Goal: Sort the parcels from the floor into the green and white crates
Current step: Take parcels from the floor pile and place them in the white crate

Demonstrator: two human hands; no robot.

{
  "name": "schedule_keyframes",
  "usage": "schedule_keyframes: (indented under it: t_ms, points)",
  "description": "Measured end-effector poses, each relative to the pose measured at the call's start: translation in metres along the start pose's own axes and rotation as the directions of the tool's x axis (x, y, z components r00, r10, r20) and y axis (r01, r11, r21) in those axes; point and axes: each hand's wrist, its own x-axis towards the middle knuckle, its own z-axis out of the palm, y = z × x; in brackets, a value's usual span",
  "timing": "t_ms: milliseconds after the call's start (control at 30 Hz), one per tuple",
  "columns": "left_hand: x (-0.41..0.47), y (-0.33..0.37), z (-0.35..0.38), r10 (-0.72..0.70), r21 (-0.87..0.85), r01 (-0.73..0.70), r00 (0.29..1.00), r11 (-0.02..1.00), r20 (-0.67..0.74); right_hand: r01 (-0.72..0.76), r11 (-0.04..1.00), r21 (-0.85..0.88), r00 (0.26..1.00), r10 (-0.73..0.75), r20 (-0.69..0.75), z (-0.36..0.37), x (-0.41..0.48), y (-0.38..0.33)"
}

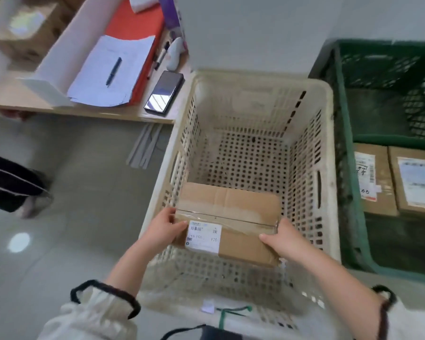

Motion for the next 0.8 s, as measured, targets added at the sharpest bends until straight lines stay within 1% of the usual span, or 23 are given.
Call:
schedule_keyframes:
  t_ms: [100, 167, 267, 333, 367, 433, 500, 633, 800]
  points:
    - [0.015, -0.023, 0.027, -0.047, 0.168, 0.042, 0.999, 0.985, 0.026, -0.141, 0.99, -0.015, 0.989, 0.141, 0.037, 0.04, 0.024, 0.014]
    - [0.026, -0.035, 0.046, -0.075, 0.203, 0.065, 0.996, 0.977, 0.042, -0.204, 0.979, -0.016, 0.978, 0.205, 0.034, 0.058, 0.036, 0.025]
    - [0.04, -0.051, 0.064, -0.185, 0.234, 0.172, 0.982, 0.957, 0.036, -0.216, 0.975, -0.043, 0.975, 0.218, 0.042, 0.078, 0.056, 0.04]
    - [0.047, -0.066, 0.07, -0.249, 0.301, 0.233, 0.968, 0.925, 0.016, -0.21, 0.975, -0.073, 0.975, 0.215, 0.065, 0.088, 0.07, 0.046]
    - [0.05, -0.074, 0.072, -0.253, 0.36, 0.233, 0.967, 0.904, 0.009, -0.214, 0.974, -0.08, 0.972, 0.22, 0.082, 0.094, 0.076, 0.049]
    - [0.055, -0.088, 0.073, -0.231, 0.495, 0.189, 0.973, 0.848, 0.024, -0.235, 0.967, -0.095, 0.962, 0.245, 0.12, 0.104, 0.085, 0.053]
    - [0.061, -0.097, 0.076, -0.221, 0.575, 0.16, 0.975, 0.802, 0.037, -0.253, 0.965, -0.069, 0.954, 0.261, 0.151, 0.113, 0.092, 0.059]
    - [0.07, -0.101, 0.085, -0.244, 0.576, 0.207, 0.97, 0.791, -0.013, -0.27, 0.963, 0.005, 0.95, 0.265, 0.165, 0.128, 0.098, 0.069]
    - [0.078, -0.106, 0.088, -0.307, 0.654, 0.25, 0.951, 0.714, -0.029, -0.285, 0.954, 0.091, 0.952, 0.271, 0.14, 0.142, 0.1, 0.074]
